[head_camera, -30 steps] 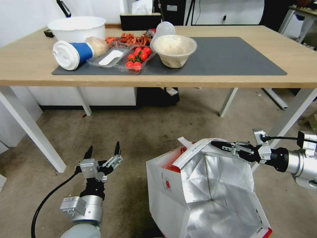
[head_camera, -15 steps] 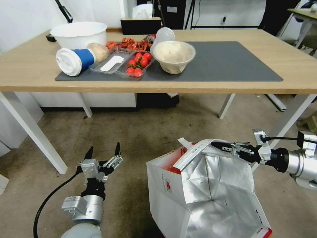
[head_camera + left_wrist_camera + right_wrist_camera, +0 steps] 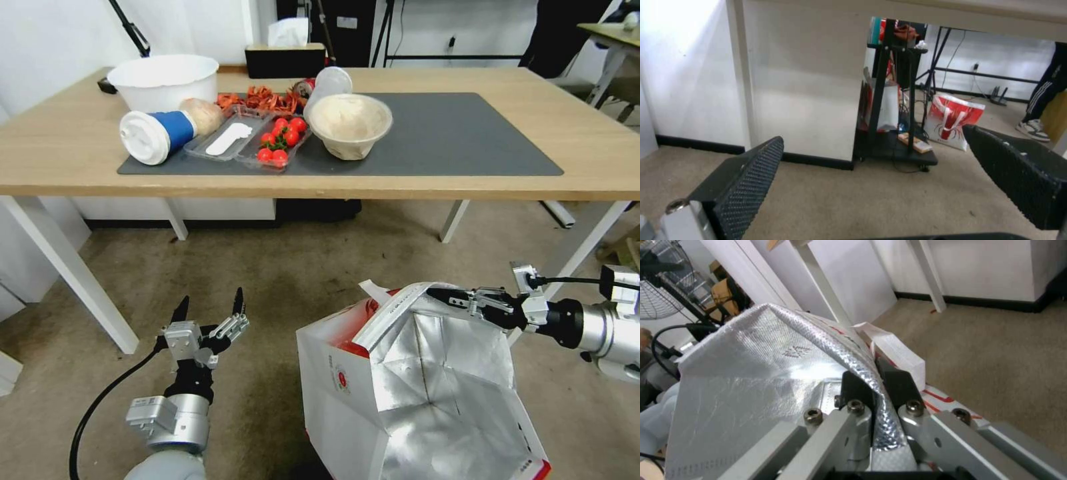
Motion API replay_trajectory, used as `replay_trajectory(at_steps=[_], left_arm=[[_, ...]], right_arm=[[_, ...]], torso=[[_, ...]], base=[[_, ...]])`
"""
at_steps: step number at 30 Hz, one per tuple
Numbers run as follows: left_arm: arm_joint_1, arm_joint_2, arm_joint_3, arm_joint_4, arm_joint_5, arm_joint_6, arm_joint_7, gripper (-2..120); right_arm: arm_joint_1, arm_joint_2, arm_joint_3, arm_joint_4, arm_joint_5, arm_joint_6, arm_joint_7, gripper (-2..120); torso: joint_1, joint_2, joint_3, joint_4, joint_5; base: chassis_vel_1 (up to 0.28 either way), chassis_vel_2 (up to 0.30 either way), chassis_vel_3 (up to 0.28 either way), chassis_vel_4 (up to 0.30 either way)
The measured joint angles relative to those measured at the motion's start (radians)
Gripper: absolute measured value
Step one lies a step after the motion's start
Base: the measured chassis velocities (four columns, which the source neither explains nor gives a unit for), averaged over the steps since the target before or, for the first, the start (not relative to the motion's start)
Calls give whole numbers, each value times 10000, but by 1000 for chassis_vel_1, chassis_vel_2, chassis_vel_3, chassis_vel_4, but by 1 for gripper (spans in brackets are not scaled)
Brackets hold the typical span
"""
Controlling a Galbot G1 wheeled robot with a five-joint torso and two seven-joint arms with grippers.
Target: Pick up the food delivery bag from the floor and place it on the table.
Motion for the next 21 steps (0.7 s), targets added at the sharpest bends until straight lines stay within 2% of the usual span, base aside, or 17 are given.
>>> replay_trajectory(at_steps=[21], left_arm=[[45, -31, 38, -29, 116, -56, 2, 100]], right_arm=[[-32, 42, 16, 13, -129, -4, -128, 0]], torso=[[274, 862, 588, 0, 0]], base=[[0, 0, 0, 0]])
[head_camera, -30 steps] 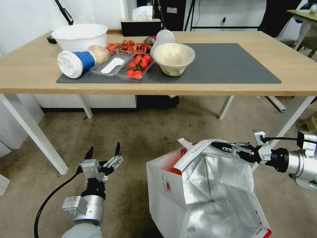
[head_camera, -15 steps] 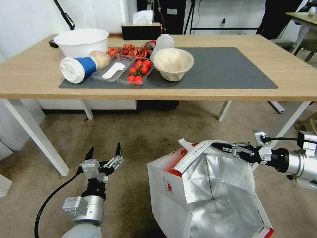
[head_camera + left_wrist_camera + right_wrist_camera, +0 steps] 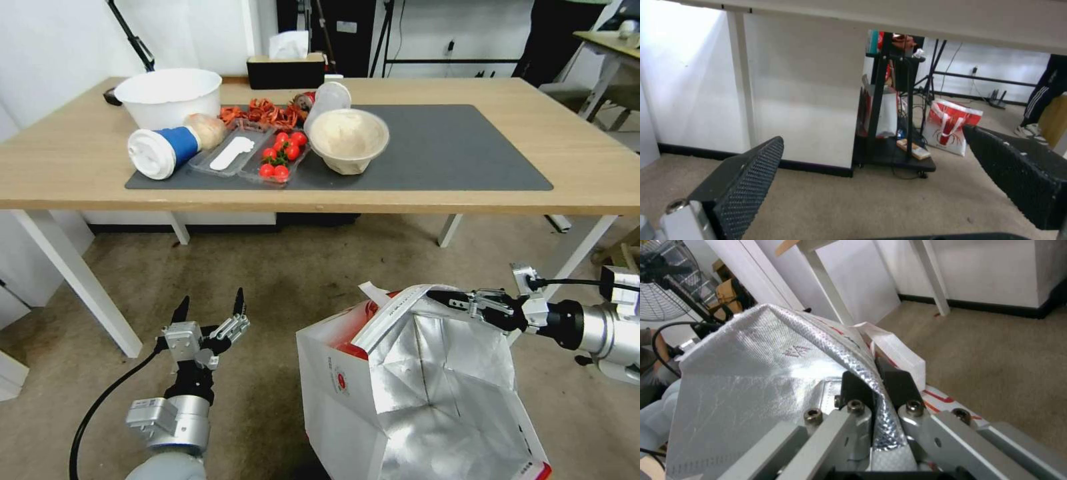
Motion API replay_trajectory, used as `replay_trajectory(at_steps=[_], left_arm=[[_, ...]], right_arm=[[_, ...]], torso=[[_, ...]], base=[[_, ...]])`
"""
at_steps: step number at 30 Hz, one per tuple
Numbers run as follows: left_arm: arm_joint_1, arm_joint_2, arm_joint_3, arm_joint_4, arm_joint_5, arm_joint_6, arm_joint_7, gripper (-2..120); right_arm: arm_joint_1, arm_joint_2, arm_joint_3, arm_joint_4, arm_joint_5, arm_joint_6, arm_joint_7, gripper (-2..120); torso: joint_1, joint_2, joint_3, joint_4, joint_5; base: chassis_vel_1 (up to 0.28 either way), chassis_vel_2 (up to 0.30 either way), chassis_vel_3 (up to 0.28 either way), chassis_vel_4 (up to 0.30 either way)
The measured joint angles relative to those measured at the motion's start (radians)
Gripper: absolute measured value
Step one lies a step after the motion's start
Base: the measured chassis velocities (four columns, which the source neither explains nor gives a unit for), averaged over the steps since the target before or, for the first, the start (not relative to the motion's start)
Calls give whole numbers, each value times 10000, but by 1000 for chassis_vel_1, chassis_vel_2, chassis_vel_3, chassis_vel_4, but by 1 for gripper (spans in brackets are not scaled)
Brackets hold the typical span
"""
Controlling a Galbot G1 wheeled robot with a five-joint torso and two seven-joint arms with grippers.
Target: Pick up the food delivery bag from the floor and place it on the table.
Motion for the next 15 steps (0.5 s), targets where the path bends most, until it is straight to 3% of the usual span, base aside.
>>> replay_trajectory(at_steps=[15], left_arm=[[-10, -6, 16, 41, 8, 22, -7, 100]], right_arm=[[35, -5, -19, -57, -87, 0, -36, 0]], torso=[[198, 567, 366, 0, -1]], base=[[0, 0, 0, 0]])
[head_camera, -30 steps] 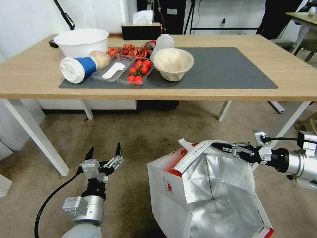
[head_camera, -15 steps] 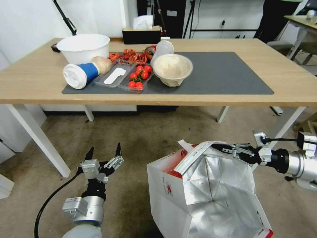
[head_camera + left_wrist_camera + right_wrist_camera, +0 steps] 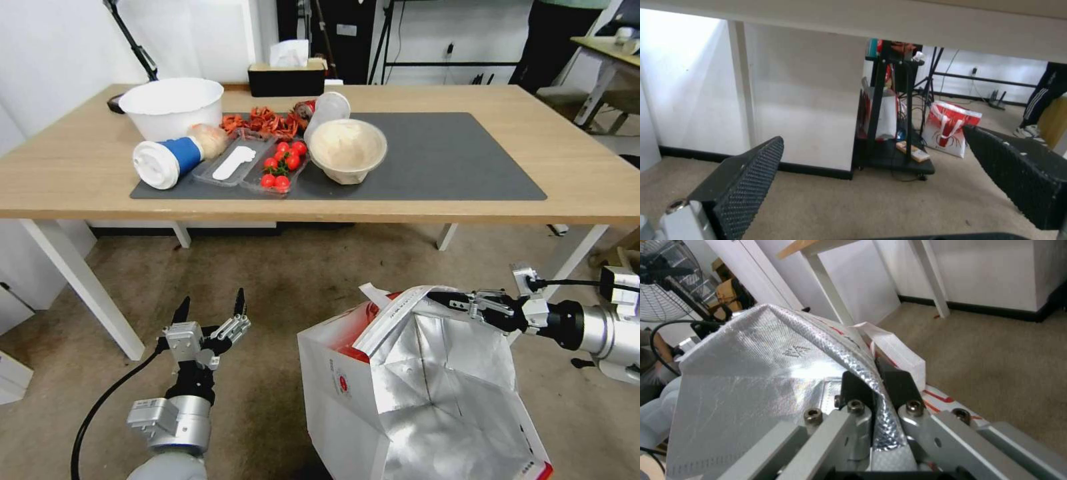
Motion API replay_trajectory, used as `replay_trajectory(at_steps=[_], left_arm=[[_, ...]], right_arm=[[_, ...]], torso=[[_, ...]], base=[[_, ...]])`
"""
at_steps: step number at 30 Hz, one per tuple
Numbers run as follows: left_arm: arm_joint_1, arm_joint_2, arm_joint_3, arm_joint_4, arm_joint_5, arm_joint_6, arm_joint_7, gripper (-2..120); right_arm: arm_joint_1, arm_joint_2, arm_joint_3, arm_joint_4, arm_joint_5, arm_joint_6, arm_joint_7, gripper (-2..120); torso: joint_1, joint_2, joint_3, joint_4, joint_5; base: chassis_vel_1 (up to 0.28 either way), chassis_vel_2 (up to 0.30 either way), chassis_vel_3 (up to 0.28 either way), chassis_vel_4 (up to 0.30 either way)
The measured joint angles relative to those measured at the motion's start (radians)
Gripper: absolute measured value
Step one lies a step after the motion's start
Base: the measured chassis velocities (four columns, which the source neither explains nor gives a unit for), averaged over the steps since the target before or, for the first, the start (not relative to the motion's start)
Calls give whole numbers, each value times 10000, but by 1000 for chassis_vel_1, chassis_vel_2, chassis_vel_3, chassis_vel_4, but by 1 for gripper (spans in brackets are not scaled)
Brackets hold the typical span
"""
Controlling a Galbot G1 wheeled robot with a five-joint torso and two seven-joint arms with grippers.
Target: Pick up the food delivery bag from the floor and place it on the table.
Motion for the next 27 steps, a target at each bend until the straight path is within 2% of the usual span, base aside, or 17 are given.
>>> replay_trajectory(at_steps=[27], left_arm=[[-153, 11, 49, 194, -37, 38, -87, 100]], right_arm=[[92, -75, -90, -98, -21, 4, -52, 0]], torso=[[454, 1226, 772, -1, 1]], base=[[0, 0, 0, 0]])
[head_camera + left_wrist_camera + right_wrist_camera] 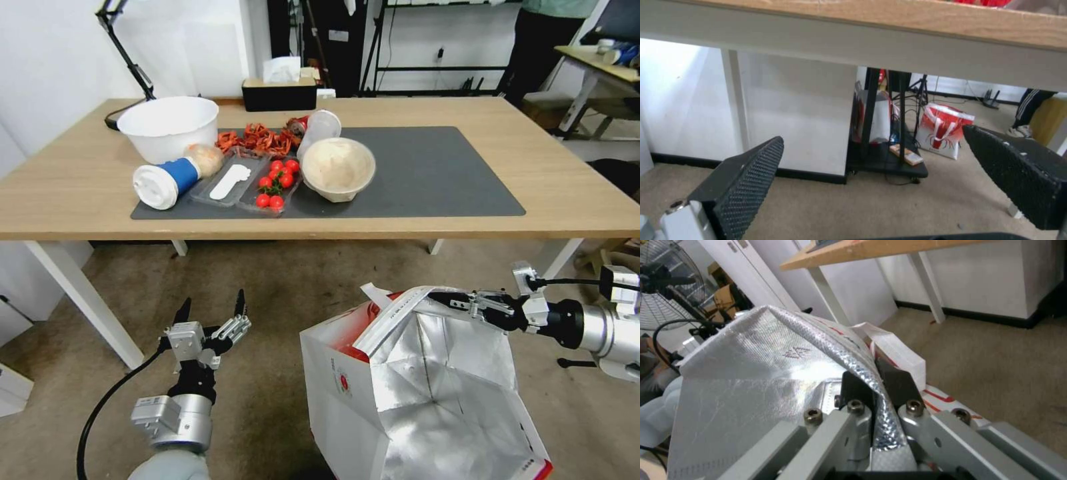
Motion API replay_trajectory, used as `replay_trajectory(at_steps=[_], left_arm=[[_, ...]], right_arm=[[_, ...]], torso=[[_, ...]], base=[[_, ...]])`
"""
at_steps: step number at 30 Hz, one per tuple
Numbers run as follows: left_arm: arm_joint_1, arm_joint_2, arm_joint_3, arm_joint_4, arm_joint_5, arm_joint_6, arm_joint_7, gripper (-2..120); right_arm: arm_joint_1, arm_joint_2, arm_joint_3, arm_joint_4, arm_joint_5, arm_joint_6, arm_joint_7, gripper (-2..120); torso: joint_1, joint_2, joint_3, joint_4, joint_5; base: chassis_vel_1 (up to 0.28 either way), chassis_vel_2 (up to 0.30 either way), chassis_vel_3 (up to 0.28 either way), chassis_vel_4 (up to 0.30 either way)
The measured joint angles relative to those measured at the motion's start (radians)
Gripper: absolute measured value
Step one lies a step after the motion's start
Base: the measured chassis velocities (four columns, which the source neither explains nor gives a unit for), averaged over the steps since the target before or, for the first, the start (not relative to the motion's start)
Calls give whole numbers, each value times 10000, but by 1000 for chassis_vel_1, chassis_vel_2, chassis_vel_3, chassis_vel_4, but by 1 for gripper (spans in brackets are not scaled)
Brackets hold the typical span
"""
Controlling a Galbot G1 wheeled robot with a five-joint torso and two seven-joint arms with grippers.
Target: Pick up the food delivery bag from the floor and place it on the table.
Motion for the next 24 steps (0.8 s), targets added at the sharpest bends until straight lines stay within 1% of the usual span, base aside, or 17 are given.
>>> replay_trajectory(at_steps=[5, 8, 13, 18, 24], left_arm=[[-4, 13, -6, 9, -10, 0, -11, 100], [-7, 23, -12, 17, -13, -1, -33, 100], [-7, 24, -10, 18, -14, -4, -49, 100], [-8, 30, -10, 18, -14, -4, -48, 100], [-7, 36, -13, 9, -16, -7, -57, 100]], right_arm=[[4, -1, -6, -7, -3, 2, -4, 0], [5, 6, -22, -11, -22, 3, -27, 0], [6, -14, -22, -12, -27, 3, -57, 0], [8, -22, -20, -4, -28, 3, -60, 0], [3, -19, -16, 5, -51, 3, -80, 0]], torso=[[69, 179, 111, 0, 0], [150, 379, 229, 0, 0], [216, 561, 344, 0, -1], [259, 663, 406, -1, 0], [367, 924, 557, 0, 0]], base=[[0, 0, 0, 0], [0, 0, 0, 0], [0, 0, 0, 0], [0, 0, 0, 0], [0, 0, 0, 0]])
